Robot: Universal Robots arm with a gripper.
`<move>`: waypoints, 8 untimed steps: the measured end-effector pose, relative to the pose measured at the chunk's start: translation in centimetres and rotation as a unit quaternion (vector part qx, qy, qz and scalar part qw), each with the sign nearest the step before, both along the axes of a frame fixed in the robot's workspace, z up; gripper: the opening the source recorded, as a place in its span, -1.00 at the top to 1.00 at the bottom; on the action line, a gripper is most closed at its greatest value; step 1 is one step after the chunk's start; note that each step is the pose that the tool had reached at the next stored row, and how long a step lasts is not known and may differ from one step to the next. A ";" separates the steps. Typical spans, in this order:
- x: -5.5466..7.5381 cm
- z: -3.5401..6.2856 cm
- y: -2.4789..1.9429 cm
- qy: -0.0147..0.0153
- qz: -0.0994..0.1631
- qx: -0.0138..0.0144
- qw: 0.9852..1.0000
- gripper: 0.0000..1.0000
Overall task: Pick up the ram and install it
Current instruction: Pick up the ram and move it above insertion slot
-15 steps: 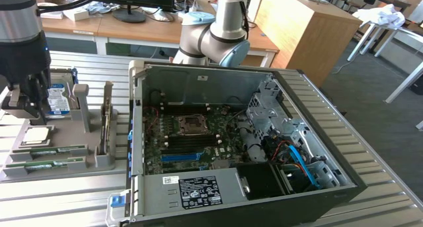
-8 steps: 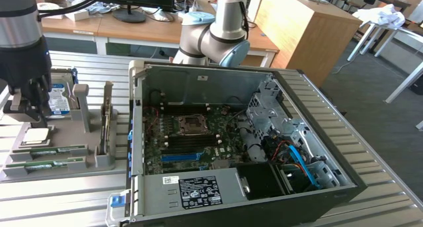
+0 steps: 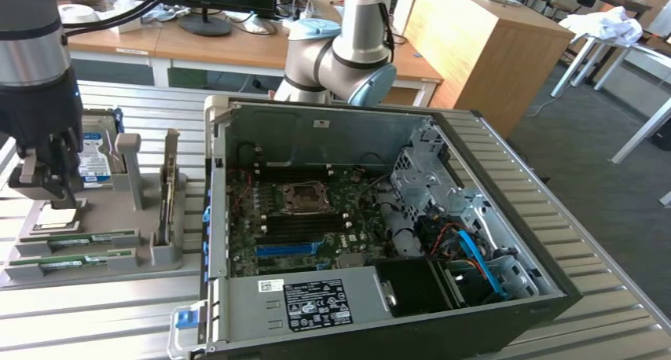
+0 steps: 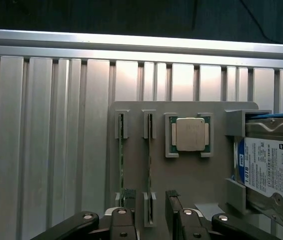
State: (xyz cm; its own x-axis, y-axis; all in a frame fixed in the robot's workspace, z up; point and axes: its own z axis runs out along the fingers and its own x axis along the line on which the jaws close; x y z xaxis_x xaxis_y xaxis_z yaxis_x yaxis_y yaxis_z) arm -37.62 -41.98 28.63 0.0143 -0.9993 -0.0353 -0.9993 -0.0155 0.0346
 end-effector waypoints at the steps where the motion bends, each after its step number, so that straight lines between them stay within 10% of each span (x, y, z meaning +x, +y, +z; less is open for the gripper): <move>1: 0.0 -0.13 0.00 0.000 0.000 0.000 1.000 0.25; 8: -0.1 -1.00 0.00 0.000 0.000 0.000 1.000 0.25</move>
